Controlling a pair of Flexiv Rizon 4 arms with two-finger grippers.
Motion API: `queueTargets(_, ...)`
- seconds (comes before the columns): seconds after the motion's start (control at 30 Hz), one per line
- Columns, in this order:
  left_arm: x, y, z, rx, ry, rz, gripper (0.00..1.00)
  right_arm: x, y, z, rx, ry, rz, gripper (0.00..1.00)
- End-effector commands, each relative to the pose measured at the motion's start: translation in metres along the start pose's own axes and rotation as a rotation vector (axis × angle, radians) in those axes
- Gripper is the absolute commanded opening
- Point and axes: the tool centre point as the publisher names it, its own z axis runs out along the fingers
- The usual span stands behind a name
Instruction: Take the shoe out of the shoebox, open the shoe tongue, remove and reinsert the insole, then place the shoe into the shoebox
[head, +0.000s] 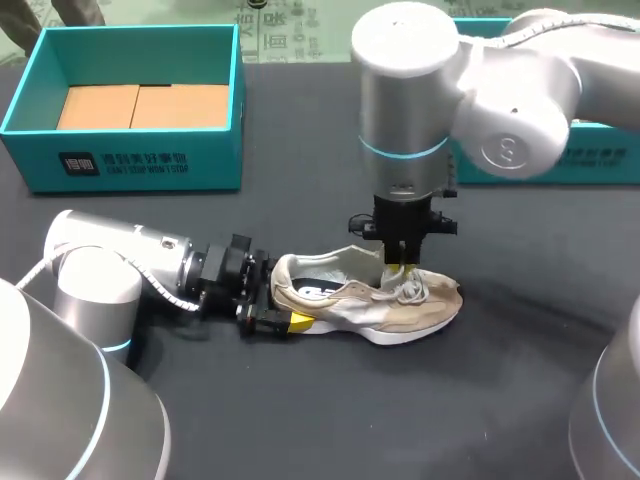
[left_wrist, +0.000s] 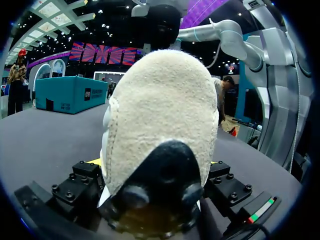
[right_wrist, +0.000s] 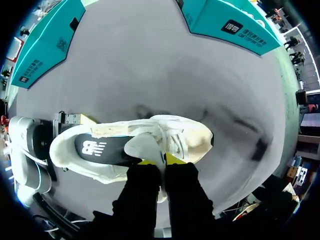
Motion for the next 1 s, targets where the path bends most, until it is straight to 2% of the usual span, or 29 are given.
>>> queueTargets(0.03, -0.002, 0.004, 0.0, -0.001, 0.0, -0.001, 0.0, -0.056, 0.002, 0.003, -0.011, 0.351, -0.011, 0.0)
queueTargets(0.27, -0.002, 0.004, 0.0, -0.001, 0.0, -0.001, 0.0, -0.076, 0.008, 0.014, 0.001, 0.453, -0.011, 0.0)
queueTargets(0.63, -0.002, 0.004, 0.0, -0.001, 0.0, -0.001, 0.0, -0.092, 0.005, 0.031, 0.013, 0.535, -0.014, 0.0)
queueTargets(0.8, -0.002, 0.004, 0.0, -0.001, 0.0, -0.001, 0.0, -0.093, 0.005, 0.04, 0.018, 0.589, -0.035, 0.15)
queueTargets(0.93, -0.002, 0.004, 0.0, -0.001, 0.0, -0.001, 0.0, -0.091, 0.004, 0.046, 0.025, 0.609, -0.042, 0.35)
queueTargets(1.0, -0.002, 0.004, 0.0, -0.001, 0.0, -0.001, 0.0, -0.091, 0.003, 0.047, 0.028, 0.618, -0.043, 0.4)
